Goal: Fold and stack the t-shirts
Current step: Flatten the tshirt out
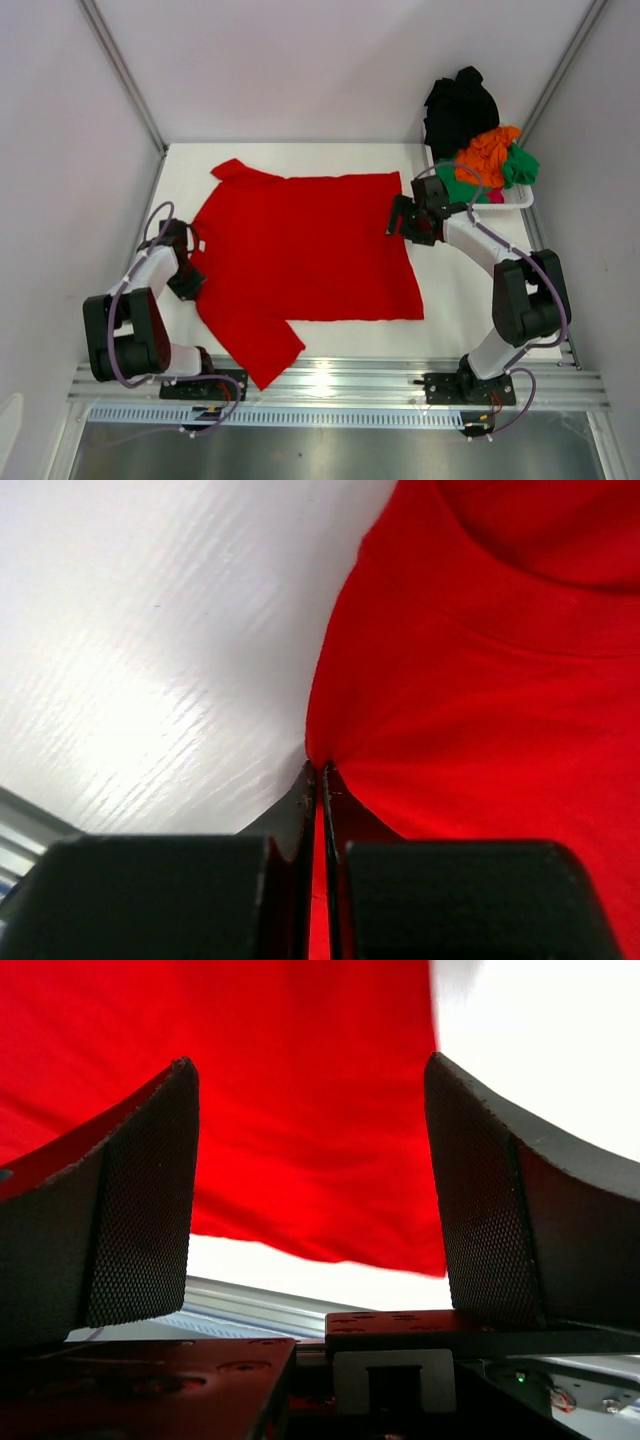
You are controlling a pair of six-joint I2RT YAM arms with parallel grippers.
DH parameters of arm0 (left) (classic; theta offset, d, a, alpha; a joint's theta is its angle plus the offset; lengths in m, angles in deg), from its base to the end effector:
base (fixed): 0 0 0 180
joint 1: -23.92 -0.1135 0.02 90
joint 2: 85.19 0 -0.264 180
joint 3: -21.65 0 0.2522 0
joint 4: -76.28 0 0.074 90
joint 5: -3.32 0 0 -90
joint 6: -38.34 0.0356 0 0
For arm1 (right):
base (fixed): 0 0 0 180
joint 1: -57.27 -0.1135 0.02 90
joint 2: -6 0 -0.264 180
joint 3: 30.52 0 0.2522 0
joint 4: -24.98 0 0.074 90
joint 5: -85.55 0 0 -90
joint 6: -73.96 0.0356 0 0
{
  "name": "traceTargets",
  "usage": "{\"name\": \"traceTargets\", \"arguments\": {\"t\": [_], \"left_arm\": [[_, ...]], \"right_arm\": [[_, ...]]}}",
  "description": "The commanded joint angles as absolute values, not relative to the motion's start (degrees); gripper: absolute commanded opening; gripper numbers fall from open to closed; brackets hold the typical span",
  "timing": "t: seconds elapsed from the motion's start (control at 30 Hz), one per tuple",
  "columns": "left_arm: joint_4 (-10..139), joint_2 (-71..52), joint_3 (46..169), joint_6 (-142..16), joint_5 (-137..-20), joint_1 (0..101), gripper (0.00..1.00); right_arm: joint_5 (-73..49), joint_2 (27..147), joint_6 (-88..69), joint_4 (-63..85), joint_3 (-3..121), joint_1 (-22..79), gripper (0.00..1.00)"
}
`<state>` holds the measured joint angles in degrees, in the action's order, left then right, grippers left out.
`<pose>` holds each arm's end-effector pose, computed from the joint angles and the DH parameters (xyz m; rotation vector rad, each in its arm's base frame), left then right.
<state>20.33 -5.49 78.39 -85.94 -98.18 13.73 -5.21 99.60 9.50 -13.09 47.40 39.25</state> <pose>0.2211 0.0470 0.1680 -1.1246 2.6759 0.2270 0.3272 0.1069 0.2204 0.1610 2.5347 0.3241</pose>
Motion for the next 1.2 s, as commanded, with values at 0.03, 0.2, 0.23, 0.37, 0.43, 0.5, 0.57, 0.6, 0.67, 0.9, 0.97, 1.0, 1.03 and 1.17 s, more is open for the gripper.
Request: {"name": "traceTargets", "arguments": {"t": [0.03, 0.2, 0.23, 0.37, 0.43, 0.5, 0.57, 0.6, 0.67, 0.9, 0.97, 1.0, 1.03, 1.17], "left_arm": [[18.8, -7.6, 81.5, -80.6, -99.2, 12.7, 0.04], [18.1, -10.7, 83.7, -77.7, -95.6, 12.9, 0.69], [17.3, -11.4, 87.5, -76.8, -95.0, 13.0, 0.79], [15.1, -12.4, 98.3, -75.8, -91.8, 14.0, 0.81], [17.5, -11.5, 104.1, -76.9, -88.0, 14.3, 0.80], [22.5, -9.5, 107.7, -78.5, -84.9, 14.9, 0.79], [30.8, -7.0, 109.2, -83.7, -81.9, 15.0, 0.71], [33.8, -3.7, 109.2, -85.5, -81.1, 15.0, 0.63], [41.7, 0.5, 109.5, -92.3, -79.0, 15.0, 0.48], [50.6, 21.1, 119.1, -110.7, -72.3, 15.7, 0.46], [50.0, 26.1, 121.5, -111.6, -72.8, 16.8, 0.50], [48.9, 27.6, 126.4, -111.4, -74.6, 17.2, 0.53], [47.7, 29.1, 127.9, -111.5, -75.7, 17.6, 0.55], [45.1, 35.4, 135.3, -113.8, -77.4, 18.4, 0.60]], "right_arm": [[-5.9, 101.1, 10.7, -8.9, 50.7, 39.2, 0.82], [-5.2, 106.7, 8.4, -8.5, 57.7, 38.5, 0.81], [-4.9, 107.7, 8.0, -7.8, 59.1, 38.4, 0.80], [-1.7, 113.7, 5.6, -3.5, 65.5, 38.7, 0.71], [-1.2, 120.1, 4.4, -3.7, 72.1, 39.7, 0.62], [-0.9, 127.7, 3.9, -4.8, 80.6, 40.1, 0.38], [-0.1, 132.6, 3.4, -7.1, 86.2, 40.8, 0.00], [0.3, 134.9, 3.0, -8.9, 91.6, 41.0, 0.00], [0.5, 140.9, 2.5, -10.8, 96.2, 41.5, 0.00], [-0.5, 147.3, 4.6, -11.6, 101.8, 43.3, 0.00], [-1.5, 149.1, 4.8, -12.4, 103.6, 43.9, 0.00], [-1.8, 149.6, 5.0, -13.0, 104.2, 44.3, 0.00], [-2.0, 150.0, 5.1, -13.0, 104.6, 44.5, 0.00], [-5.5, 150.9, 6.0, -12.0, 106.3, 44.9, 0.00]]}}
